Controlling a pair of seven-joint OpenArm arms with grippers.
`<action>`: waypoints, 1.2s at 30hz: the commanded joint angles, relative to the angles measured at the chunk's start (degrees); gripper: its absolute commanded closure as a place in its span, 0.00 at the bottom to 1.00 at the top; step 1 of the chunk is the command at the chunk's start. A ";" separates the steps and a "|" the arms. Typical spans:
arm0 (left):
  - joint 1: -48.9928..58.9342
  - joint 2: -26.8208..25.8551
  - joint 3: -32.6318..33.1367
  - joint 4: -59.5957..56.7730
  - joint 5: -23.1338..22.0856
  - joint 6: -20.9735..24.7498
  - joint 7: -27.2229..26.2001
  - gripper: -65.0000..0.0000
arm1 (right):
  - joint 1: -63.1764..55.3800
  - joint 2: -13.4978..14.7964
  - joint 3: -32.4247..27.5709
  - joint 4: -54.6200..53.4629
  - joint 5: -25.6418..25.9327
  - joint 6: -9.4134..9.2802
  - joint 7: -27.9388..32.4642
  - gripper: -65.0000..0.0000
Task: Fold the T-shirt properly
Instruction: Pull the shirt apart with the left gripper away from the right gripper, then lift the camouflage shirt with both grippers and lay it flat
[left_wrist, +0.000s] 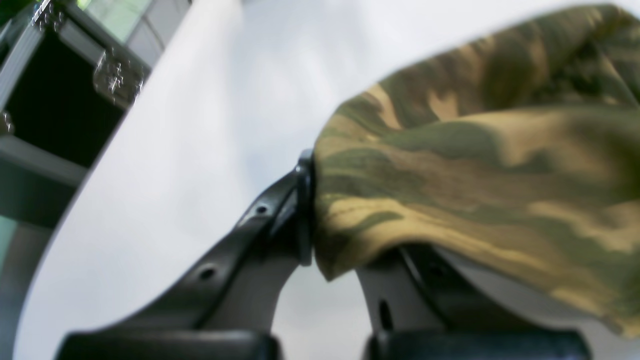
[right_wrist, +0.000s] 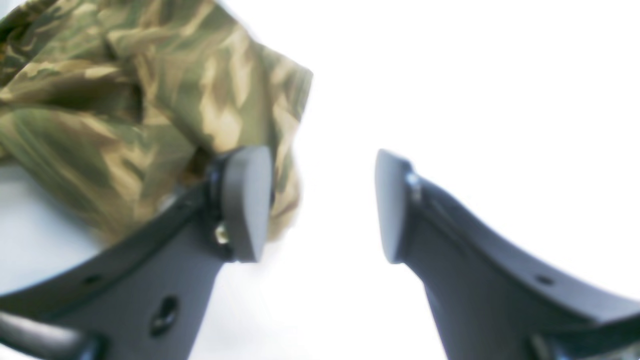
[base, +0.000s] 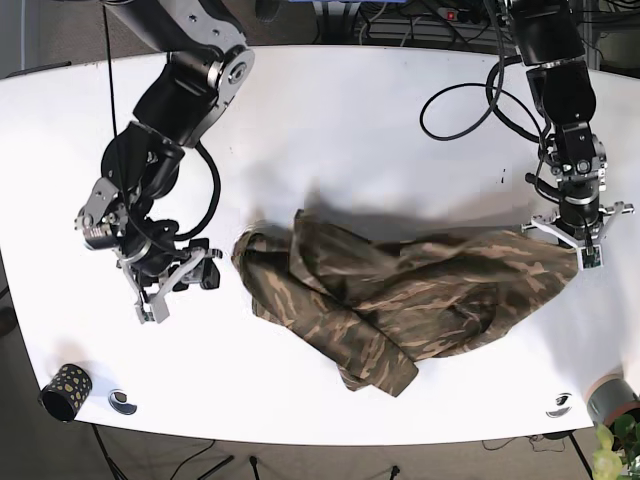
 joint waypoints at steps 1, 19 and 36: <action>0.28 -0.93 -2.64 1.25 0.46 -0.14 -1.45 1.00 | -1.35 0.41 -0.10 3.06 2.69 0.30 0.67 0.48; 1.60 -0.76 -10.73 1.25 0.72 -11.83 -1.36 1.00 | -5.74 0.15 -10.74 2.54 9.02 0.30 0.59 0.27; 4.58 -0.76 -10.82 4.15 0.81 -14.47 -1.19 1.00 | -3.63 1.20 -14.26 -14.69 4.18 0.30 17.46 0.66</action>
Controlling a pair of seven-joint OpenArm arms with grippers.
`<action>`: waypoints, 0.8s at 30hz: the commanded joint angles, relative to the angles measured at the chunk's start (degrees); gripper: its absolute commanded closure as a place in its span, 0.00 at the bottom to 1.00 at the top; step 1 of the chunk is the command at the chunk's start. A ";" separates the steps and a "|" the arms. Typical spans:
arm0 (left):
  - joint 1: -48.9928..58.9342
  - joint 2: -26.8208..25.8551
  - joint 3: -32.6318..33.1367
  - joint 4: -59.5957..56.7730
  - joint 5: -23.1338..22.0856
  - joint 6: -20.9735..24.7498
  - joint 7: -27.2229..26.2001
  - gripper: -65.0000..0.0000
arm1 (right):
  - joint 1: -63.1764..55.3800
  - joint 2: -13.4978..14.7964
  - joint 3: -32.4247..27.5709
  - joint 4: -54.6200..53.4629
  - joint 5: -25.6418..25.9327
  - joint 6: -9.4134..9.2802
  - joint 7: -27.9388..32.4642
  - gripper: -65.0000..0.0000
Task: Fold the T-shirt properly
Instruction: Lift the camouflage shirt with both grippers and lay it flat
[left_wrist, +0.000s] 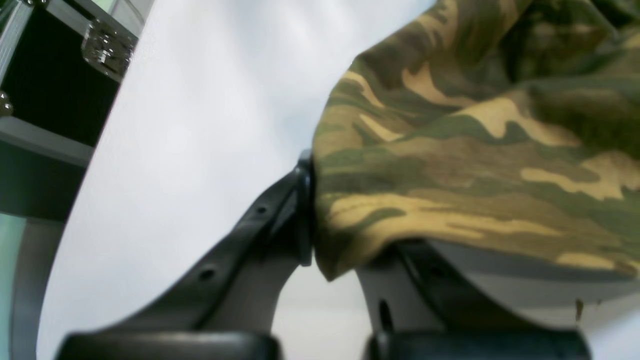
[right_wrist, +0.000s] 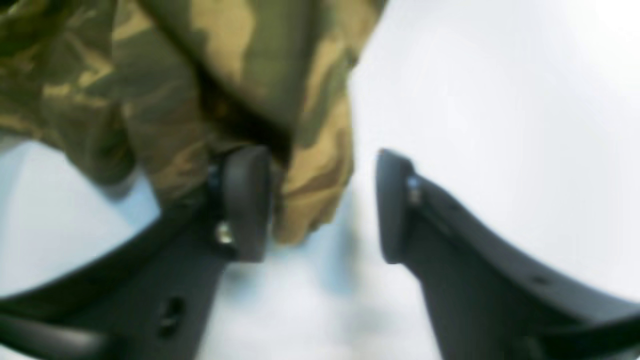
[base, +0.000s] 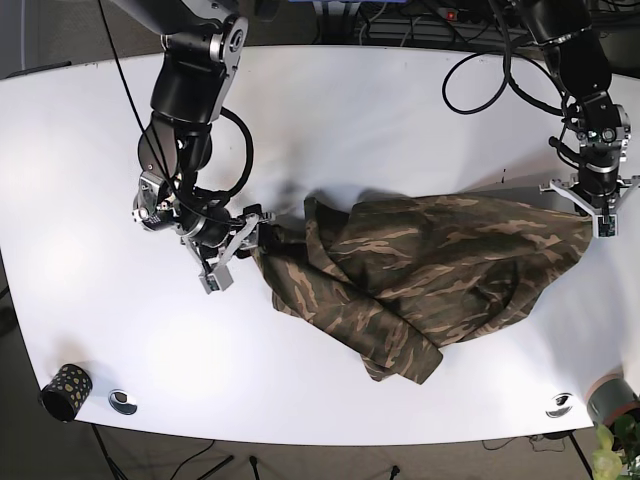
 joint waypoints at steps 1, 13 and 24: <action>-0.75 -1.11 -0.48 1.07 0.05 0.57 -1.45 1.00 | 0.96 -0.24 -0.01 1.11 1.60 0.52 3.44 0.71; -1.89 -0.84 -1.09 1.60 0.05 0.74 0.22 1.00 | -3.18 4.24 -1.59 16.41 2.04 0.52 -0.78 1.00; -20.09 0.21 -3.56 0.11 -0.22 0.39 21.32 1.00 | 4.03 9.61 -2.03 28.36 2.13 0.52 -9.31 1.00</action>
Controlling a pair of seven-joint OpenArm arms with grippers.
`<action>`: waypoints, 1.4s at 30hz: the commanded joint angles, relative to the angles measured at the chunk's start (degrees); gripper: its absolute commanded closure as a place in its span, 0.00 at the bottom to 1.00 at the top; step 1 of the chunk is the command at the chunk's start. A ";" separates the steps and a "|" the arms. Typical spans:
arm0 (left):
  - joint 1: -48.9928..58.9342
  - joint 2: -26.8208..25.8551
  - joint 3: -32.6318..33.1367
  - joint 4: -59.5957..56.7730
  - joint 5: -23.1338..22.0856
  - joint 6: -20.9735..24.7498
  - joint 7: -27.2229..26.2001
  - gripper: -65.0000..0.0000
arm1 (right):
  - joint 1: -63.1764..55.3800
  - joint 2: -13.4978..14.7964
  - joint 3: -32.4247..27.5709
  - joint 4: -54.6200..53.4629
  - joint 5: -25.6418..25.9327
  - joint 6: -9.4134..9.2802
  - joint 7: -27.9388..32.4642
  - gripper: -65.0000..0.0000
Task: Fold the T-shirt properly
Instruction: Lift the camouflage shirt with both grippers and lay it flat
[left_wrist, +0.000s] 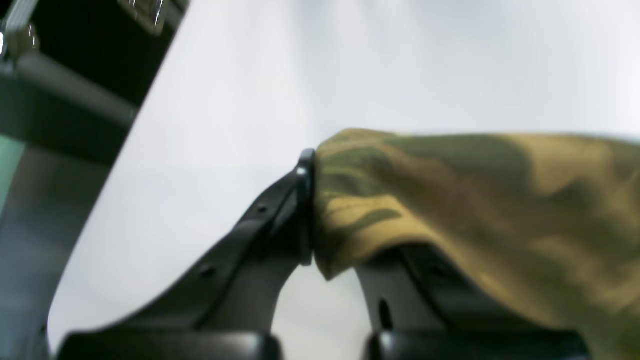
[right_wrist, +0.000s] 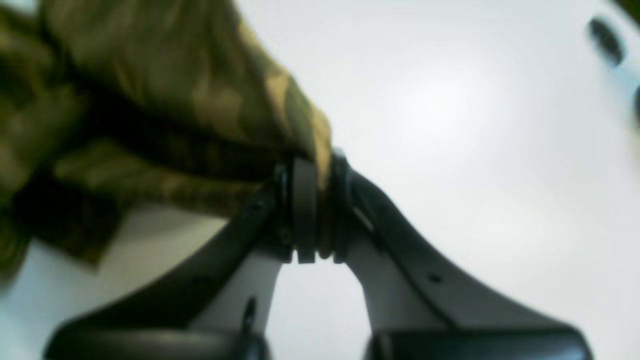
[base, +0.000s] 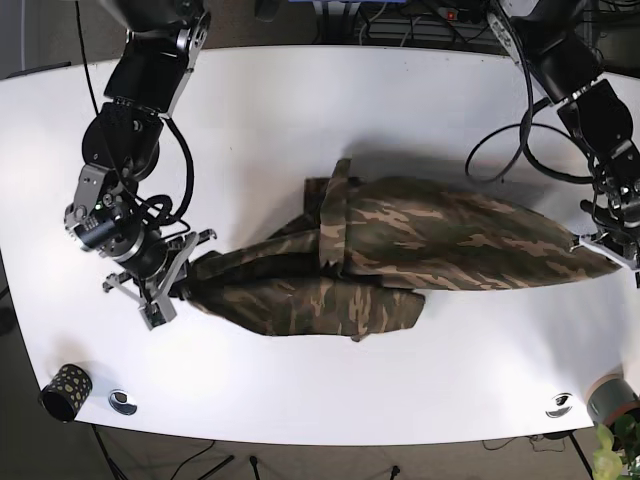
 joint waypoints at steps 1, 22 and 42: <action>-4.15 -0.40 1.43 0.80 -0.33 -0.05 2.03 1.00 | 5.40 1.02 -0.08 1.02 0.78 -0.07 -0.46 1.00; -36.23 -9.72 2.05 -20.21 -0.33 0.13 4.49 1.00 | 49.18 10.16 -6.24 -37.84 0.69 -0.07 2.17 1.00; -18.83 -6.91 -1.03 -17.13 -0.50 -0.22 4.66 1.00 | 29.66 10.43 2.64 -27.11 0.86 -0.07 -2.22 1.00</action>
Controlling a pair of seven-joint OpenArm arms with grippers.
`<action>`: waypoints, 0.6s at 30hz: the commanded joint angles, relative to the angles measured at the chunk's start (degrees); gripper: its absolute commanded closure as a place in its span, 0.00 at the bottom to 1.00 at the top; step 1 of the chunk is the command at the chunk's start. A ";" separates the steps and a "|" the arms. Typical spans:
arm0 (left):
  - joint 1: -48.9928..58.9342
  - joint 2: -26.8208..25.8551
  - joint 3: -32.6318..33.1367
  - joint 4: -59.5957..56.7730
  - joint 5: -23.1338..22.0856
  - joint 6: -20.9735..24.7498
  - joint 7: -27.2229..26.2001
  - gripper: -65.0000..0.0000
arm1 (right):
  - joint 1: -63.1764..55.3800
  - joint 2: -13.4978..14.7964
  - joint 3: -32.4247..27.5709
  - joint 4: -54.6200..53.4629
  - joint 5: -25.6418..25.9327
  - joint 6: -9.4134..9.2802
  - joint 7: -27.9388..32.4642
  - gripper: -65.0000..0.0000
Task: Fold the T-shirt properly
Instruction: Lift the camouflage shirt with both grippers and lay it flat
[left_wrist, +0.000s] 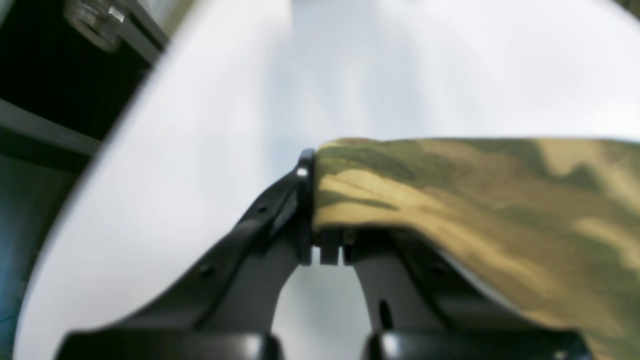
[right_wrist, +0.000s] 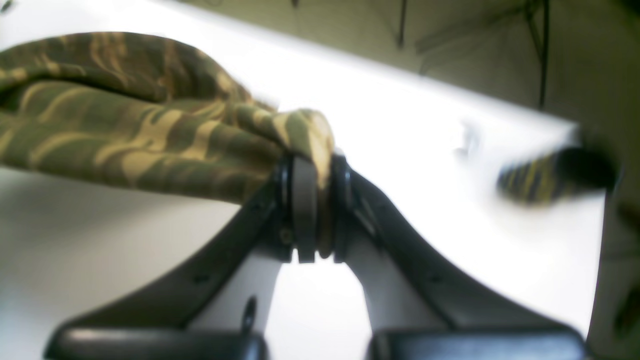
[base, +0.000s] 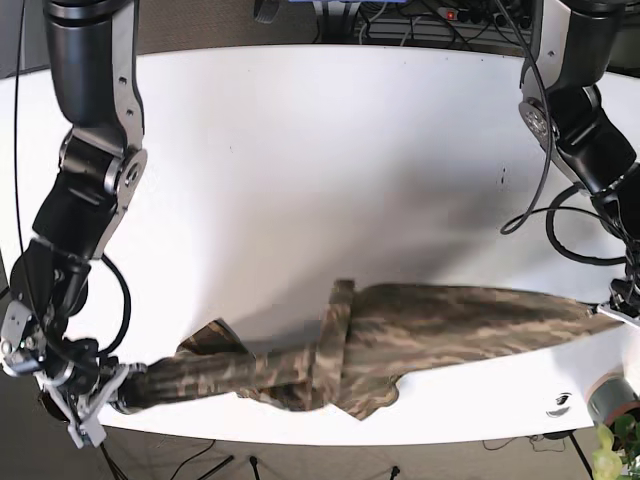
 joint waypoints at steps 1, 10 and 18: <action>1.69 -1.42 -0.24 2.52 0.57 0.52 -1.87 1.00 | -2.29 -0.51 2.10 4.89 0.86 -0.07 0.81 1.00; 11.53 0.34 -0.42 2.78 0.66 -4.49 -2.05 1.00 | -20.66 -4.20 6.32 16.67 0.86 -0.07 -1.56 1.00; 17.16 0.43 -4.20 2.52 0.66 -4.58 -4.16 1.00 | -30.24 -6.57 10.10 21.68 0.86 -0.07 -1.91 1.00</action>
